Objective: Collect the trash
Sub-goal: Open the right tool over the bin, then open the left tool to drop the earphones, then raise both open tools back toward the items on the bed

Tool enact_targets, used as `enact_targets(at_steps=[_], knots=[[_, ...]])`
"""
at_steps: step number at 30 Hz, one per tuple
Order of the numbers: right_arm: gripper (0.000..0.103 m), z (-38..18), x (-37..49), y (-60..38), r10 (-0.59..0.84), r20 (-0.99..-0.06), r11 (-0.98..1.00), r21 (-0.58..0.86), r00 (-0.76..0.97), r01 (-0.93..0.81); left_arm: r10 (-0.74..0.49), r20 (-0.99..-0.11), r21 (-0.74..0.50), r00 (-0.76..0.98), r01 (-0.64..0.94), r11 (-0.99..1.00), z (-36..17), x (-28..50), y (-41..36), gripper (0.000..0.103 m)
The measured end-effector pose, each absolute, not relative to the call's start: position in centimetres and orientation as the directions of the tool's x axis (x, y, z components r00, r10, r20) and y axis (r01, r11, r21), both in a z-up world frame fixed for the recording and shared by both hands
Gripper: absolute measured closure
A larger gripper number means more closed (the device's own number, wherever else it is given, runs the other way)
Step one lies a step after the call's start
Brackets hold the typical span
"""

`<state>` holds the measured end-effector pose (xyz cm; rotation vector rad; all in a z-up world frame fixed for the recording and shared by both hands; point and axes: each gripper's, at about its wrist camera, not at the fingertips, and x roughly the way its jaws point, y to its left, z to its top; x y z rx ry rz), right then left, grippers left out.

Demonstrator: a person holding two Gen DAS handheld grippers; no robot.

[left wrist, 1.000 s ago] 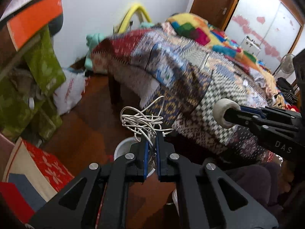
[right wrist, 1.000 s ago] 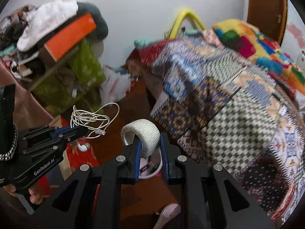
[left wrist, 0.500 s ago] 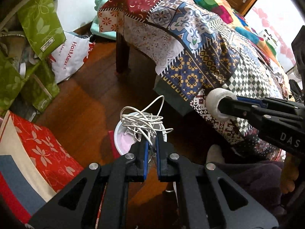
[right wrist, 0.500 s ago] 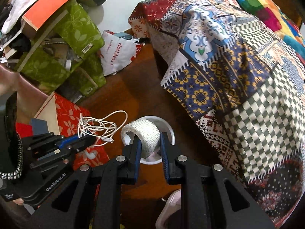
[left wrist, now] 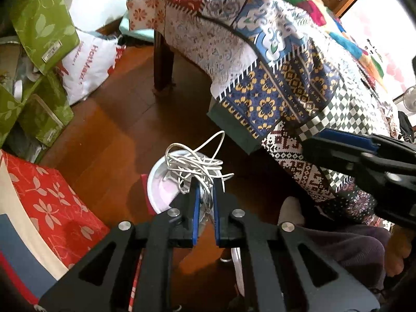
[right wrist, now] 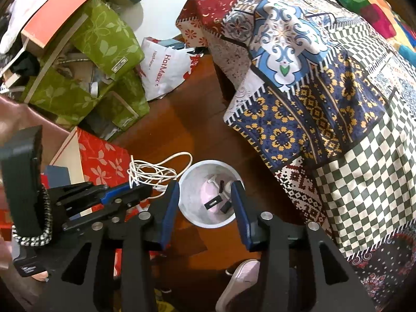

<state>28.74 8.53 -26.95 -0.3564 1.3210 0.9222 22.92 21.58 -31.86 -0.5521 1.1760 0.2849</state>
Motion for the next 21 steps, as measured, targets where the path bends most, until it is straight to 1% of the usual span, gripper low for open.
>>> enact_targets(at_steps=[1, 3, 4, 9, 12, 21], knots=[[0.065, -26.8, 28.8, 8.4, 0.373, -0.927, 0.613, 0.269, -0.028, -0.743, -0.076, -0.928, -0.26, 0.364, -0.489, 0.832, -32.1, 23.0, 21.6, 0.09], [0.065, -26.6, 28.9, 8.1, 0.374, -0.927, 0.615, 0.266, -0.022, -0.742, -0.08, -0.931, -0.259, 0.356, -0.492, 0.831, -32.3, 23.2, 21.7, 0.077], [0.065, -26.4, 28.8, 7.9, 0.376, -0.927, 0.615, 0.263, -0.017, -0.744, -0.08, -0.931, -0.259, 0.356, -0.49, 0.832, -32.3, 23.3, 21.7, 0.075], [0.065, -25.4, 28.6, 7.2, 0.385, -0.923, 0.616, 0.26, -0.003, -0.744, -0.045, -0.931, -0.227, 0.361, -0.481, 0.847, -31.4, 23.2, 21.2, 0.074], [0.065, -24.5, 28.3, 6.7, 0.393, -0.919, 0.613, 0.249, 0.016, -0.749, -0.033, -0.921, -0.233, 0.388, -0.481, 0.845, -30.0, 22.7, 21.1, 0.074], [0.065, -20.4, 27.0, 4.0, 0.455, -0.887, 0.603, 0.245, 0.075, -0.759, 0.052, -0.865, -0.214, 0.499, -0.461, 0.861, -23.0, 20.2, 19.3, 0.074]])
